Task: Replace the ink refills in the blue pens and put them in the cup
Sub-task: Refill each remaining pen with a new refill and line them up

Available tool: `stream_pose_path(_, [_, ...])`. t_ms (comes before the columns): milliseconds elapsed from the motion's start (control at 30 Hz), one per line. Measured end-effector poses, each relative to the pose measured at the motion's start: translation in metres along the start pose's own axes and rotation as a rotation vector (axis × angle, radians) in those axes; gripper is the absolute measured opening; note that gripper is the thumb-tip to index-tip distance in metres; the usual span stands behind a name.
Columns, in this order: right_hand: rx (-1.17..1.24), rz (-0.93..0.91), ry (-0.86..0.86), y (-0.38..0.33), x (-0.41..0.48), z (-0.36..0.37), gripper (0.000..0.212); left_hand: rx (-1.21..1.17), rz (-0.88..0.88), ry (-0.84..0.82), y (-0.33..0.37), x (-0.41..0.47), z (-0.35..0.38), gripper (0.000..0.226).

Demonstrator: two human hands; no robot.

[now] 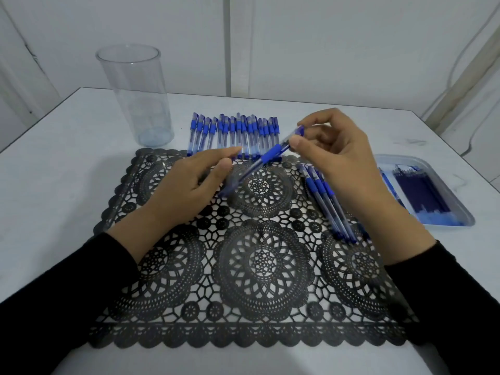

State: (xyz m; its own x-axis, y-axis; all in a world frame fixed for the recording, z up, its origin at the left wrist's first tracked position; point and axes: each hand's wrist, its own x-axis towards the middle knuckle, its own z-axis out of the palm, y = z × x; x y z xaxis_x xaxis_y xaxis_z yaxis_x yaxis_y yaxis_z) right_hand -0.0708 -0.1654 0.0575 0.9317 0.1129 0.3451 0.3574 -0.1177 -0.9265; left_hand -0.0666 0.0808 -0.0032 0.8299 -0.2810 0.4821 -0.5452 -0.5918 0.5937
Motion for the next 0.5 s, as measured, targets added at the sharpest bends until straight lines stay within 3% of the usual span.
stream_pose_path(167, [-0.101, 0.04, -0.064, -0.007, 0.006, -0.019, 0.021, 0.34, -0.053, -0.185, -0.004, -0.001, 0.006, 0.064])
stream_pose_path(267, [-0.259, 0.124, -0.134, 0.003, 0.01, -0.022, 0.021, 0.416, -0.102, -0.273, -0.005, -0.001, 0.008, 0.074])
stream_pose_path(500, [-0.698, 0.133, -0.032, 0.032, 0.011, -0.014, 0.025, 0.559, -0.195, -0.347, -0.004, 0.0, 0.01, 0.089])
